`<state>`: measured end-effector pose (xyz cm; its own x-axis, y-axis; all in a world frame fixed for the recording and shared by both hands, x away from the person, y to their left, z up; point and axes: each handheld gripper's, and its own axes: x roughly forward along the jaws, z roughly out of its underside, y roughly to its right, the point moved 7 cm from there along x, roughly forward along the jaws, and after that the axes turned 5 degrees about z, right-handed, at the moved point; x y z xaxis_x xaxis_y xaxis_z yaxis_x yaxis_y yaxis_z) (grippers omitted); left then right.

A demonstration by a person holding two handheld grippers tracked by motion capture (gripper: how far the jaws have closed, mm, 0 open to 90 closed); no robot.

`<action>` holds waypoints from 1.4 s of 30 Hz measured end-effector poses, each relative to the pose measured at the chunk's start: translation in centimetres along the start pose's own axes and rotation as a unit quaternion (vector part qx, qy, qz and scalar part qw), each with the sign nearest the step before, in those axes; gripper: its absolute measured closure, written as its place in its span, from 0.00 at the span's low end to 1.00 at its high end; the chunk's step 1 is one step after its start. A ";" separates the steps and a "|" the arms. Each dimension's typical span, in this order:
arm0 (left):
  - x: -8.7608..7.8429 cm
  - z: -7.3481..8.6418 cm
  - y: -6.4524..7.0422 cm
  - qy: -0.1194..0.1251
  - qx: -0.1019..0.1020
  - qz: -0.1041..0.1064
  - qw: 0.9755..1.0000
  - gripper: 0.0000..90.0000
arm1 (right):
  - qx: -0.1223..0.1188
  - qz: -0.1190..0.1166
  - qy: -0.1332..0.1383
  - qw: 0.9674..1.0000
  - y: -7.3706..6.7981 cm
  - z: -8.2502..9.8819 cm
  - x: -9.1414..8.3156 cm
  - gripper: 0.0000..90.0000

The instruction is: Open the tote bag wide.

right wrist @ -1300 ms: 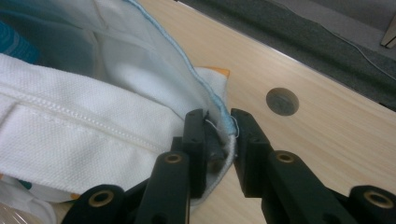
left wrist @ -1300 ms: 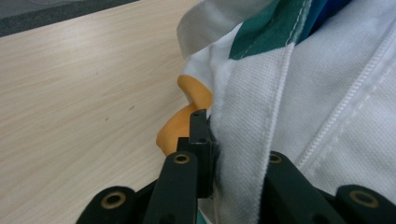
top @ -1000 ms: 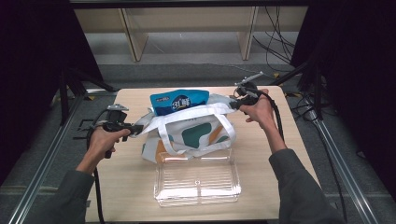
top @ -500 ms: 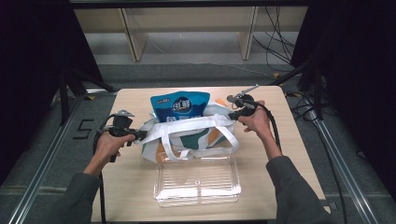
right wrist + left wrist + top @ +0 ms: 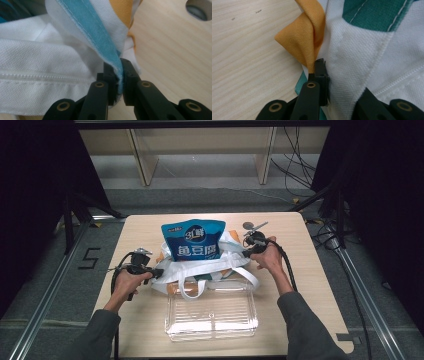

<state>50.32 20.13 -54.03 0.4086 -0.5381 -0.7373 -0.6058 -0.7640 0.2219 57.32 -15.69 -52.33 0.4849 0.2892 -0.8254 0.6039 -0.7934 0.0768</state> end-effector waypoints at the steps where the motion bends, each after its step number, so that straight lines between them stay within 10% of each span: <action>1: 0.1 0.0 0.0 0.001 0.001 0.003 1.000 0.94 | 0.011 0.000 -0.010 1.000 -0.1 0.3 0.1 0.94; 11: 0.8 0.4 0.1 -0.001 0.001 -0.002 1.000 0.94 | 0.017 -0.017 -0.007 1.000 -0.4 1.6 1.5 0.94; 15: -0.4 -0.2 0.7 -0.011 0.001 0.003 1.000 0.77 | 0.024 -0.005 -0.010 1.000 -0.4 1.4 1.1 0.91; 20: -3.1 -2.3 2.0 0.007 0.009 -0.008 1.000 0.45 | 0.047 -0.003 0.041 0.998 0.4 0.0 -1.9 0.71; 25: -4.5 -4.5 2.2 0.038 0.021 -0.016 0.999 0.44 | 0.050 -0.024 0.092 0.994 -0.6 -1.3 -6.3 0.67; 27: -4.5 -5.0 2.1 0.031 0.029 -0.016 0.999 0.47 | -0.001 -0.053 0.130 0.990 -2.2 -1.9 -7.9 0.66; 42: -2.3 -7.1 2.0 0.035 0.061 -0.005 0.998 0.76 | -0.115 -0.161 0.150 0.969 -11.7 -3.5 -8.4 0.66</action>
<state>52.99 17.35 -47.37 0.4584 -0.5573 -0.6923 -0.6784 -0.7226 0.1325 48.43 -6.95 -44.37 0.3902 0.6720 -0.6294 0.8621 -0.5068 -0.0066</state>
